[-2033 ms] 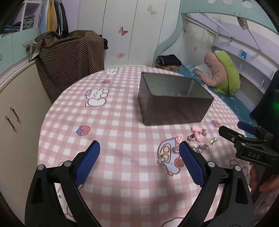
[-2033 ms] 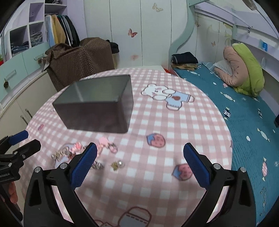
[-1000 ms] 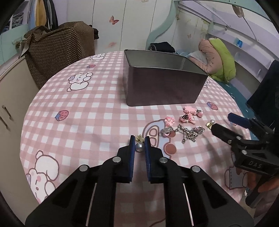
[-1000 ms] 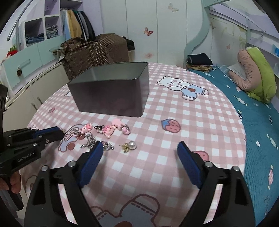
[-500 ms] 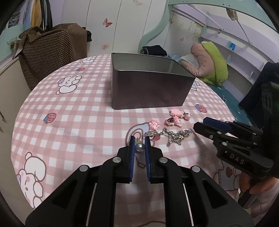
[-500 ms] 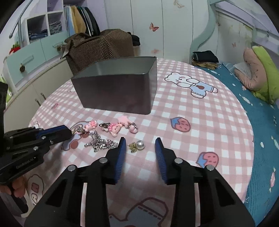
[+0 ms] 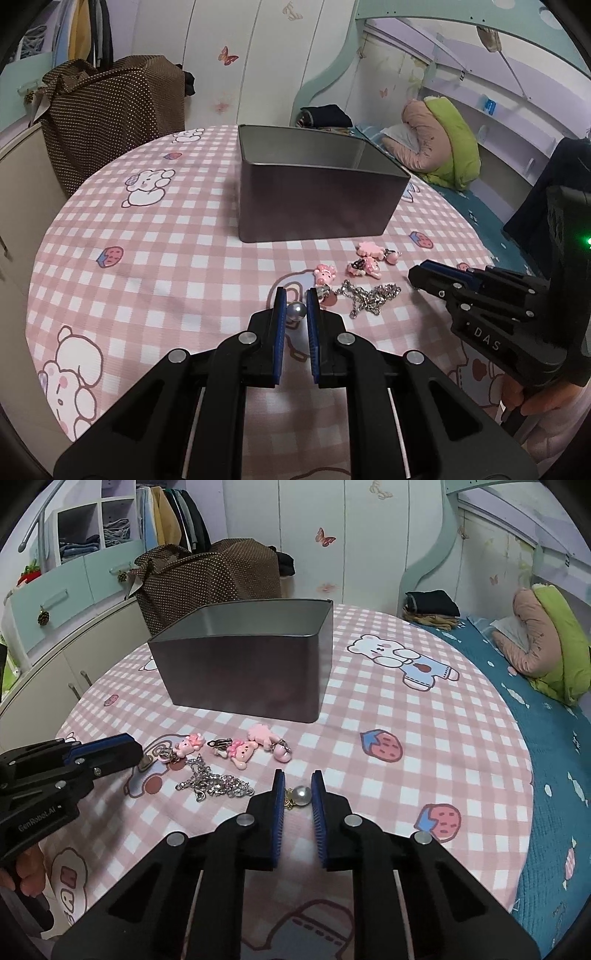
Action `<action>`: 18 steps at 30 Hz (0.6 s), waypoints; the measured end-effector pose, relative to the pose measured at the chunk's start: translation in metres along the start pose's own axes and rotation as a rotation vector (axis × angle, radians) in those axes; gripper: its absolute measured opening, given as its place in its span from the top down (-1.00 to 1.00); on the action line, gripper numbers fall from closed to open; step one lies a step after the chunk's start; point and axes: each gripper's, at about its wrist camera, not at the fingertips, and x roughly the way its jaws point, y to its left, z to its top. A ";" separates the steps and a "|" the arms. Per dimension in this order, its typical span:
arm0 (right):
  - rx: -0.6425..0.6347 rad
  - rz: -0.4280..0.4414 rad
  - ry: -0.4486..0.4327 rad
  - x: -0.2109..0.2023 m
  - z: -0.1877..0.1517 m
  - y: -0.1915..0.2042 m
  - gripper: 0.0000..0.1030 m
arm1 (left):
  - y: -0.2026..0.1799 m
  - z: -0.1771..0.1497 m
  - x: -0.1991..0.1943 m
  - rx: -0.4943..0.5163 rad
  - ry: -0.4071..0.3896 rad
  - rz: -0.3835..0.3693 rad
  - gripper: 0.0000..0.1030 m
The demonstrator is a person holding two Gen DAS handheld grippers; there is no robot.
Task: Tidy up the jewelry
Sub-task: 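Grasp a pearl earring with the left tool while the right tool grasps another pearl earring, then carry both pearl earrings over the grey tin and open both tools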
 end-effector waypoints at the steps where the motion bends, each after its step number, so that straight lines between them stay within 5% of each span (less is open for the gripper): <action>1: 0.002 -0.001 0.001 0.000 0.000 0.000 0.73 | 0.001 0.001 0.000 -0.001 -0.003 0.002 0.78; 18: 0.028 -0.007 -0.046 -0.012 0.018 -0.006 0.74 | -0.001 0.017 -0.010 0.011 -0.060 0.018 0.79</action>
